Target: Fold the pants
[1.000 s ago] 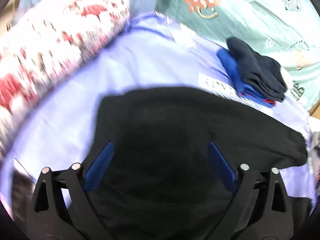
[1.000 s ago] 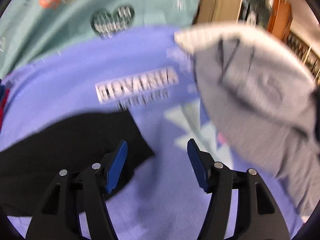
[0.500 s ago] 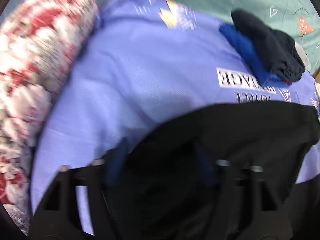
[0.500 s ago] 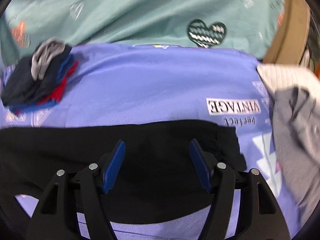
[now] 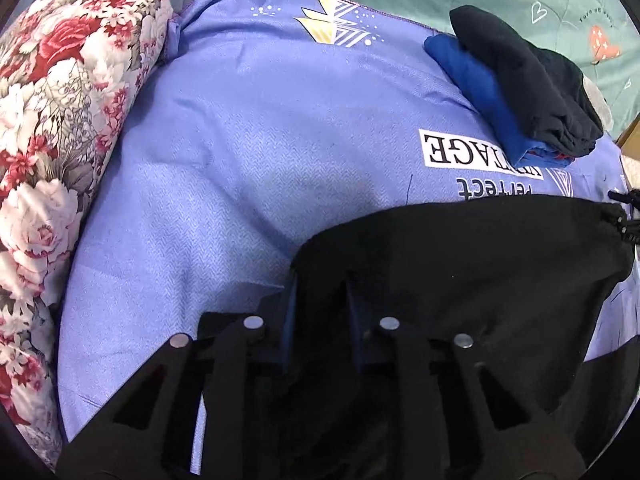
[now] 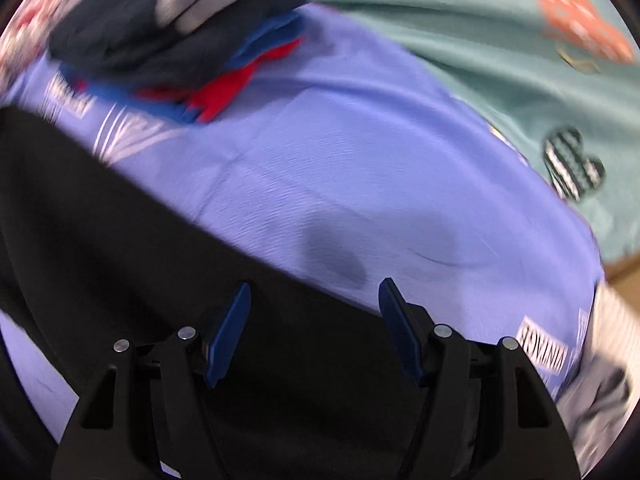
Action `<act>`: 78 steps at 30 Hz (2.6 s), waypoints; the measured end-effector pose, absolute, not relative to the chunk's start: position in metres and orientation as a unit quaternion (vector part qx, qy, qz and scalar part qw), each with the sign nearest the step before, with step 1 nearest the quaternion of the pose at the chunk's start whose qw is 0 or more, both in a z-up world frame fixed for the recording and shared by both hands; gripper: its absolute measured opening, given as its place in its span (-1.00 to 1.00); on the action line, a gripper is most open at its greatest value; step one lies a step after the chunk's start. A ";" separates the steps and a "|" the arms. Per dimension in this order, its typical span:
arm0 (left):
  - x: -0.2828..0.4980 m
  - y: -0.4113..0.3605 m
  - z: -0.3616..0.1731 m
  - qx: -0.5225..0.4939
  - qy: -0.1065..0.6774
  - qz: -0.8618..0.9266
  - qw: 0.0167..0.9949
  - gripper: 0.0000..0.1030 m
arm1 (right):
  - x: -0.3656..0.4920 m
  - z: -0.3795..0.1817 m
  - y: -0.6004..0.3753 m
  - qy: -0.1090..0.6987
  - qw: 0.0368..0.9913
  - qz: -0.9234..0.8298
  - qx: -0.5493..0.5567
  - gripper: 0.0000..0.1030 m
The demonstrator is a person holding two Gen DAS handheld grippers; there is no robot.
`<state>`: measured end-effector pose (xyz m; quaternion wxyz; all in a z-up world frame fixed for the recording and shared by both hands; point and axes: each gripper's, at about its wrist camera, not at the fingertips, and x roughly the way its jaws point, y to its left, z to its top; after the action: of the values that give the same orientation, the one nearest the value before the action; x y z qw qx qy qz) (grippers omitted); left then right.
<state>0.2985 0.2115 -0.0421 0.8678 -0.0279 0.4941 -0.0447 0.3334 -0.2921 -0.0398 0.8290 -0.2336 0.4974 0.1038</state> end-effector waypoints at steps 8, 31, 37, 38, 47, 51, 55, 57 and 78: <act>0.305 0.214 -0.038 -0.036 0.488 -0.026 0.872 -0.75 | 0.336 -0.028 -0.285 0.477 0.850 0.128 -0.181 -0.95; 0.211 0.209 0.013 -0.153 0.358 -0.007 0.921 0.44 | 0.279 0.012 -0.509 0.481 0.862 -0.146 0.066 0.21; 0.171 0.179 -0.024 -0.207 0.387 -0.029 0.898 0.53 | 0.293 -0.021 -0.501 0.497 0.852 -0.140 0.085 0.16; 0.167 0.175 -0.031 -0.211 0.393 -0.027 0.895 0.53 | 0.293 -0.020 -0.493 0.491 0.858 -0.130 0.074 -0.29; 0.161 0.170 -0.049 -0.192 0.420 -0.006 0.887 0.52 | 0.327 -0.005 -0.485 0.472 0.857 -0.204 -0.007 -0.59; 0.163 0.181 -0.037 -0.170 0.415 0.012 0.894 0.52 | 0.334 -0.015 -0.455 0.458 0.833 -0.274 -0.147 0.33; 0.164 0.197 -0.025 -0.137 0.404 0.030 0.904 0.62 | 0.294 0.029 -0.423 0.367 0.881 -0.274 -0.120 0.35; 0.168 0.201 -0.023 -0.117 0.404 0.039 0.906 0.62 | 0.280 0.038 -0.399 0.380 0.905 -0.176 -0.072 0.38; 0.298 0.178 -0.057 -0.095 0.448 0.042 0.888 0.62 | 0.370 -0.029 -0.196 0.465 0.883 0.062 -0.019 -0.21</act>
<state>0.2980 0.1783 -0.0567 0.8882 -0.0950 0.4476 0.0415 0.3702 -0.1956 -0.0286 0.8828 -0.0187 0.4652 0.0619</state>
